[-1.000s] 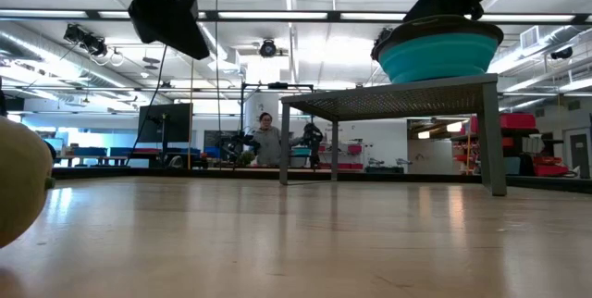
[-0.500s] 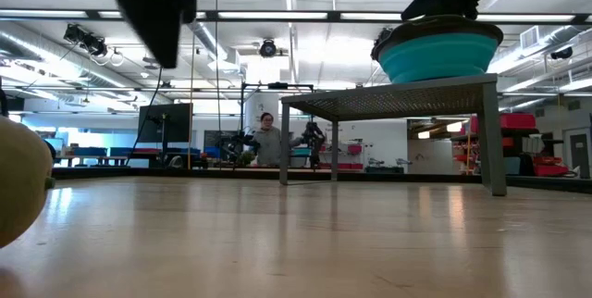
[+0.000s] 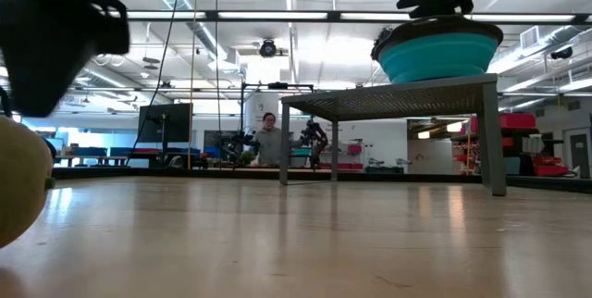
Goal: Pick & Place Fruit
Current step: Put the brown kiwi in the blue strainer bowl on the shelf
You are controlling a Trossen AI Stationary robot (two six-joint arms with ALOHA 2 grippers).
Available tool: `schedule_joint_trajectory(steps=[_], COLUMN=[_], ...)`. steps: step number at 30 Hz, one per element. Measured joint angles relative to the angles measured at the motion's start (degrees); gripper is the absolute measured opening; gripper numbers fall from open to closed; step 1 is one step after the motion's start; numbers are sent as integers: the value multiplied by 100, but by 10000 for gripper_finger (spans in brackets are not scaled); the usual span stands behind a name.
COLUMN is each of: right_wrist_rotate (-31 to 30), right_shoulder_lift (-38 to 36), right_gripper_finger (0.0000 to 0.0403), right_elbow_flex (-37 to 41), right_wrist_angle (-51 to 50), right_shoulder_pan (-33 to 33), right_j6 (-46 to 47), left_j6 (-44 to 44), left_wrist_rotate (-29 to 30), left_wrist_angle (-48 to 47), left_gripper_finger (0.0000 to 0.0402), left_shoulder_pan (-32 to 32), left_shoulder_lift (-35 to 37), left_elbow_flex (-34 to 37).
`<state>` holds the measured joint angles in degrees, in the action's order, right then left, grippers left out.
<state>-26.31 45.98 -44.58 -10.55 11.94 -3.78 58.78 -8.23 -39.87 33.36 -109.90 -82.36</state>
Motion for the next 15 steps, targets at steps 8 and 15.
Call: schedule_joint_trajectory(steps=[8, 15], right_wrist_rotate=[2, 1], right_shoulder_lift=[0, 2], right_gripper_finger=[325, 325], right_elbow_flex=[0, 0], right_wrist_angle=[202, 203], right_shoulder_pan=[0, 0], right_j6=[-279, -374], left_j6=[513, 743], left_wrist_rotate=[1007, 796], left_wrist_angle=[78, 52], left_gripper_finger=[384, 384], left_shoulder_pan=[154, 262], left_shoulder_lift=[-1, -305], left_elbow_flex=[-3, -1])
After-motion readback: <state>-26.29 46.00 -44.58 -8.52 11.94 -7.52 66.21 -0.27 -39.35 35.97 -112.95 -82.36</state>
